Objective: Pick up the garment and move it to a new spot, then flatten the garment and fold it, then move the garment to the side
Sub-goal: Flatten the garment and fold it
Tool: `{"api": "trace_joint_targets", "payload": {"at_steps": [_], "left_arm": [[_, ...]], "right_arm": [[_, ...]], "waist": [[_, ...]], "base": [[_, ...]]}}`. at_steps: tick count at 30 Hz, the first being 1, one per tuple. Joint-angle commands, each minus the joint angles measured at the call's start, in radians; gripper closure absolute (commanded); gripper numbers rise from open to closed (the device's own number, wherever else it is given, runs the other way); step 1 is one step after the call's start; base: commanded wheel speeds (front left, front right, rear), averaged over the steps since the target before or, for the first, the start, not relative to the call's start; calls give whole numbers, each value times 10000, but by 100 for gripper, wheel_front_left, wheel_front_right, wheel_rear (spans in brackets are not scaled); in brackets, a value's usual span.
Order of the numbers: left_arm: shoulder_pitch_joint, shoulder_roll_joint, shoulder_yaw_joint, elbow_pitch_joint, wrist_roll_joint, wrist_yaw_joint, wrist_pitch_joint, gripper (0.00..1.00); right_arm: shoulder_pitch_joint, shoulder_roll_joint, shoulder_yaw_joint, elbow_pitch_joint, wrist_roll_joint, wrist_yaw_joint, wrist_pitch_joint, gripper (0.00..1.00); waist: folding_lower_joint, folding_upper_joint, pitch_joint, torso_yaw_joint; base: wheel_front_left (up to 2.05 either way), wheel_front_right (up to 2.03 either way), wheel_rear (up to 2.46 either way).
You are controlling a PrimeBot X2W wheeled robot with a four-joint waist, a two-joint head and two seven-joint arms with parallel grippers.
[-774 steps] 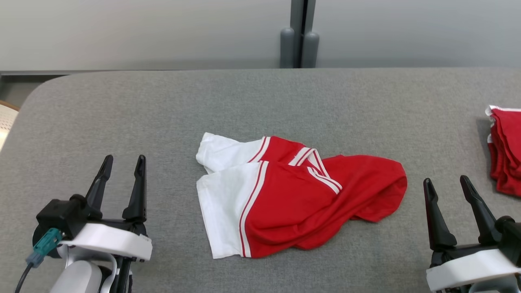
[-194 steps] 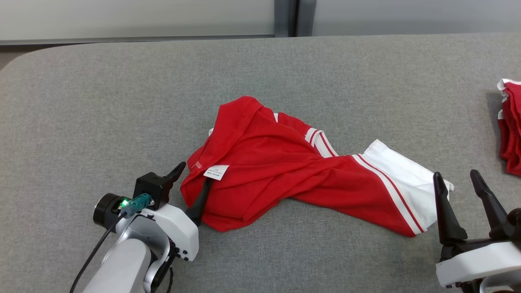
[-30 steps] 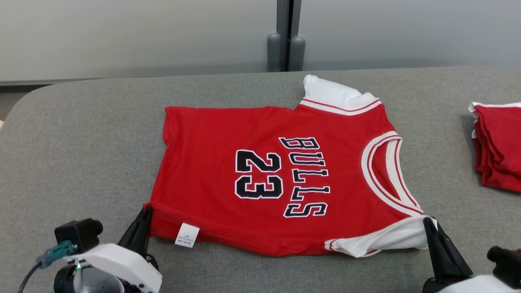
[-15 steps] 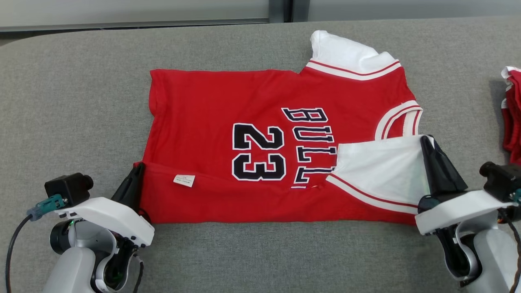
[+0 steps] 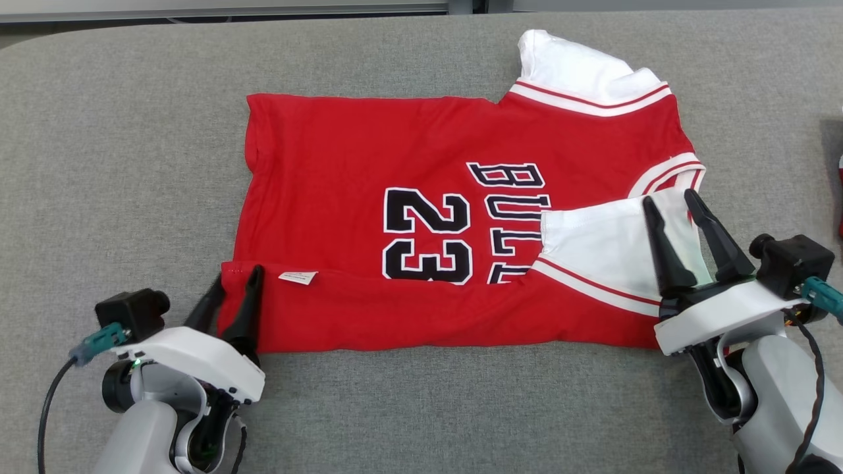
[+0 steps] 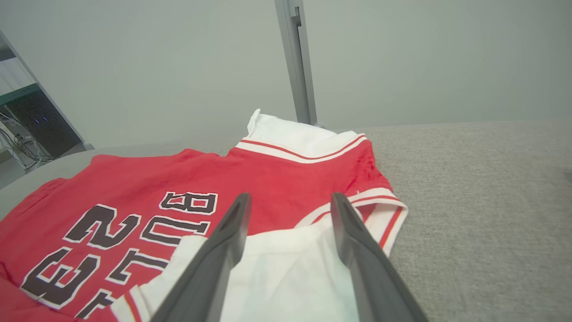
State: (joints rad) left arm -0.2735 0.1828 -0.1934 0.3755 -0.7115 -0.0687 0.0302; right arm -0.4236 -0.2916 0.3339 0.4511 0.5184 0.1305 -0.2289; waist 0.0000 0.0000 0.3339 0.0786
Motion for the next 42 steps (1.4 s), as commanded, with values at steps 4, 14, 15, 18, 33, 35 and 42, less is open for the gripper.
{"api": "trace_joint_targets", "payload": {"at_steps": [4,14,15,18,33,35,42], "left_arm": [[243,2,53,8,656,134,-1452,0],[766,-262,709,-1714,2788,702,-2947,0],[891,-316,801,-1916,2965,685,-2950,0],[1226,-445,1005,-2266,3448,607,-2954,0],[2671,-736,1285,-1419,4119,270,-2958,0],[2647,-745,1294,-1379,4162,236,-2958,0],[2546,-776,1306,-1171,4224,124,-2957,0]], "right_arm": [[163,35,-65,-68,-773,0,-313,0],[2342,845,-1864,-2563,-2573,0,-365,0],[2623,976,-2022,-2759,-2629,-1,-365,0],[3343,1252,-2382,-3344,-2842,-1,-325,0],[5460,1612,-2921,-4584,-2950,0,319,0],[5469,1611,-2916,-4627,-2909,0,324,0],[5453,1697,-2863,-4696,-2851,-1,415,0]], "waist": [[0,0,-61,29],[0,0,-686,47],[0,0,-773,38],[0,0,-1036,-19],[0,0,-2017,-245],[0,0,-2017,-226],[0,0,-1938,-229]], "base": [[0,0,0],[0,0,0],[0,0,0],[0,0,0],[0,0,0],[0,0,0],[0,0,0]]}}
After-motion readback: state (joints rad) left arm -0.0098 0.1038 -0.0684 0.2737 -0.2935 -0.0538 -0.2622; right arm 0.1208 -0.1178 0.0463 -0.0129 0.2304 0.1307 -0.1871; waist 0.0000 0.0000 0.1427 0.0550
